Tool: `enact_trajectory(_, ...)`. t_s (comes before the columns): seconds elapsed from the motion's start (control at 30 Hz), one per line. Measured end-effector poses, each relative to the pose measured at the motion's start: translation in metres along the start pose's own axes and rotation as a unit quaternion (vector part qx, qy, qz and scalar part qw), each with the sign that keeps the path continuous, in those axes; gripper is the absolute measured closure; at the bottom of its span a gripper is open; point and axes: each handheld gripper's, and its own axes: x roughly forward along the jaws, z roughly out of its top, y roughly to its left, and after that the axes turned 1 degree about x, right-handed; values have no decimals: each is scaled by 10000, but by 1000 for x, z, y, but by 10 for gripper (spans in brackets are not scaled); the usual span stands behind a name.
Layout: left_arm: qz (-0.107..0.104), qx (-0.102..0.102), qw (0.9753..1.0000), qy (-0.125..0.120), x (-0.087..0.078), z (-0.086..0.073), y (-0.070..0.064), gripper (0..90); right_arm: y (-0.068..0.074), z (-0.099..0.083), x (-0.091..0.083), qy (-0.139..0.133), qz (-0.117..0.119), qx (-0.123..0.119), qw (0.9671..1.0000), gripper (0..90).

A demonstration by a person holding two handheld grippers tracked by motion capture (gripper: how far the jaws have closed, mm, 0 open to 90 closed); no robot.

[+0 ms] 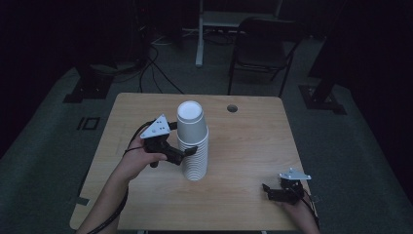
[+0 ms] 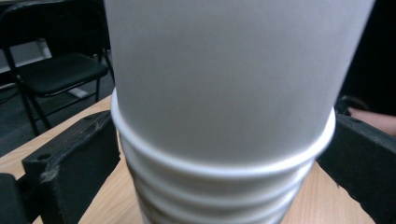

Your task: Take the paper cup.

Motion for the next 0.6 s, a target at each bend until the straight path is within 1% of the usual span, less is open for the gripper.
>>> enact_trajectory(0.1,56,157,9998,50,5,0,0,1,0,0,0,0,0,0,10000,114)
enact_trajectory(0.17,56,157,9998,50,5,0,0,1,0,0,0,0,0,-2,10000,114)
enact_trajectory(0.2,62,120,9999,-25,8,1,0,1,0,0,0,0,0,-2,10000,114)
enact_trajectory(0.27,74,150,9999,-22,10,1,-1,2,0,0,0,1,0,-1,10000,114)
enact_trajectory(0.33,94,246,9997,17,12,0,-1,12,0,0,0,1,1,1,10000,114)
enact_trajectory(0.37,146,306,9994,27,13,-1,-2,23,0,0,0,1,1,0,10000,114)
enact_trajectory(0.6,186,287,9994,37,14,-1,-4,32,0,0,0,2,0,-1,10000,115)
